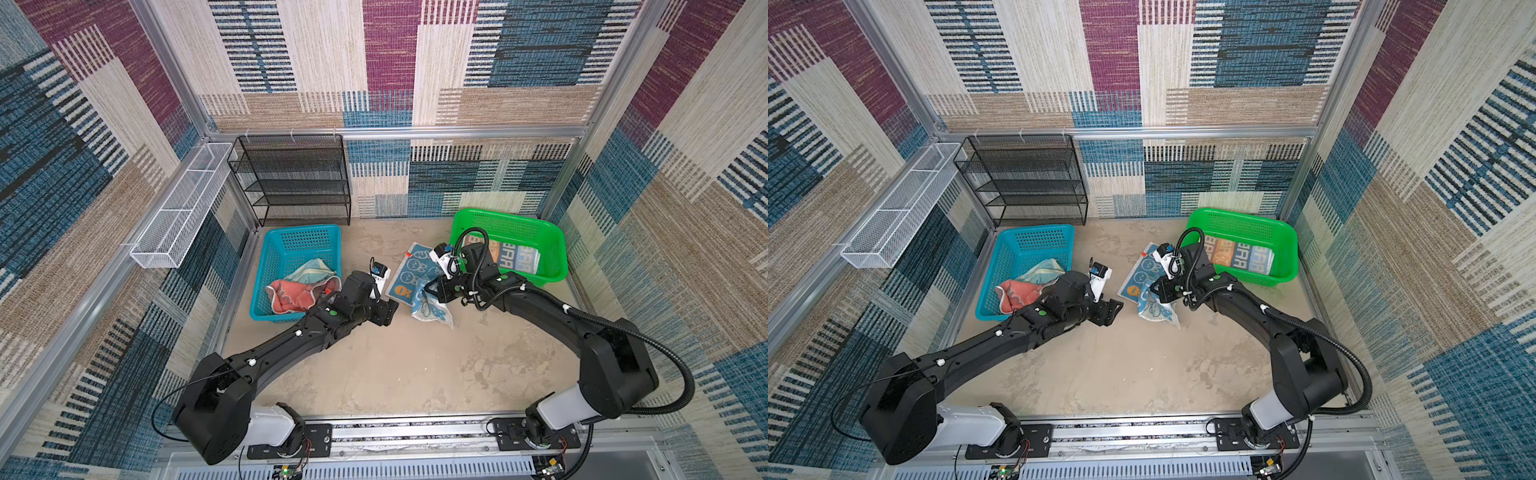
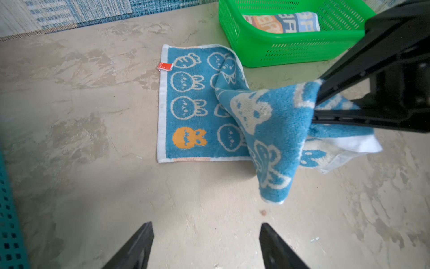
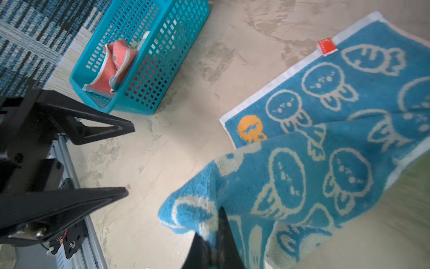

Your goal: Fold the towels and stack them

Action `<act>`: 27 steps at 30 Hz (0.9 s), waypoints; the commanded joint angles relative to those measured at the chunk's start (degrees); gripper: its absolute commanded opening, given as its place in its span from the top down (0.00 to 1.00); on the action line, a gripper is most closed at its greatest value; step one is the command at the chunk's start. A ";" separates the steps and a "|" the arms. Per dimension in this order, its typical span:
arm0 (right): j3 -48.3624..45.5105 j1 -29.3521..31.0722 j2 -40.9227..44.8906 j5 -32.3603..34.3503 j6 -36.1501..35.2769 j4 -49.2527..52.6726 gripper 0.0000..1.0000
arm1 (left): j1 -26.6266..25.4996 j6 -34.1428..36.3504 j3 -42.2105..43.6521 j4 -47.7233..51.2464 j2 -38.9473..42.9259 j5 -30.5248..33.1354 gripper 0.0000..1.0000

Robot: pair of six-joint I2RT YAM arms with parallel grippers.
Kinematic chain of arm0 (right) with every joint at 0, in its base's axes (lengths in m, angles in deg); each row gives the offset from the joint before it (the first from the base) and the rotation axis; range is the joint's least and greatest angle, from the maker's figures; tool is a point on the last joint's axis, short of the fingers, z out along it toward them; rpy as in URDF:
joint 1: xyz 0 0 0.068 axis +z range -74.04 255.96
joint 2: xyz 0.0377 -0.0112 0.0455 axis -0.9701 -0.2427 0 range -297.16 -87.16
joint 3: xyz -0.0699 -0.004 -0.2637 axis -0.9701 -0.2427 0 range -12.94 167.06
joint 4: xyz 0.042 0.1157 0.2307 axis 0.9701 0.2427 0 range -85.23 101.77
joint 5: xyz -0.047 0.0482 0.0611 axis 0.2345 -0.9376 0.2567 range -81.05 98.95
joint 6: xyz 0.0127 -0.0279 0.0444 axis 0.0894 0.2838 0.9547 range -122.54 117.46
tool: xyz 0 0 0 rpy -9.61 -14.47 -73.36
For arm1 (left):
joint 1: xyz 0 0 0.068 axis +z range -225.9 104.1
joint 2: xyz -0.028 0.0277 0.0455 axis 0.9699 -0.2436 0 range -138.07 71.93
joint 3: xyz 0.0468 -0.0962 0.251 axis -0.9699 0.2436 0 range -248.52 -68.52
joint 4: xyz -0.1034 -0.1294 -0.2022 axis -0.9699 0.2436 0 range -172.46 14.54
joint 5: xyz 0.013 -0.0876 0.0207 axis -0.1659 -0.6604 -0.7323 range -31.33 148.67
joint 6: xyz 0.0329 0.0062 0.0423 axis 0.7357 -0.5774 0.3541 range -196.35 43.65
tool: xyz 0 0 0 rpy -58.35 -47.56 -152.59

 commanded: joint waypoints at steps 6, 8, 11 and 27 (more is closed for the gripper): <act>4.39 0.19 -6.26 -1.91 -0.48 -2.33 0.94 | -2.15 2.31 0.10 -8.32 -3.66 -3.78 0.21; 5.26 0.19 -7.19 -1.48 -0.50 -1.97 0.93 | -2.63 3.43 -0.58 -8.62 -5.39 -4.28 0.20; 6.02 0.19 -7.71 -1.71 -0.74 -1.83 0.93 | -4.10 6.27 -0.26 -12.16 -8.03 -1.60 0.20; 3.56 0.19 -5.56 5.55 -3.02 0.44 0.80 | -3.79 2.75 -8.55 -9.53 -19.24 -0.89 1.00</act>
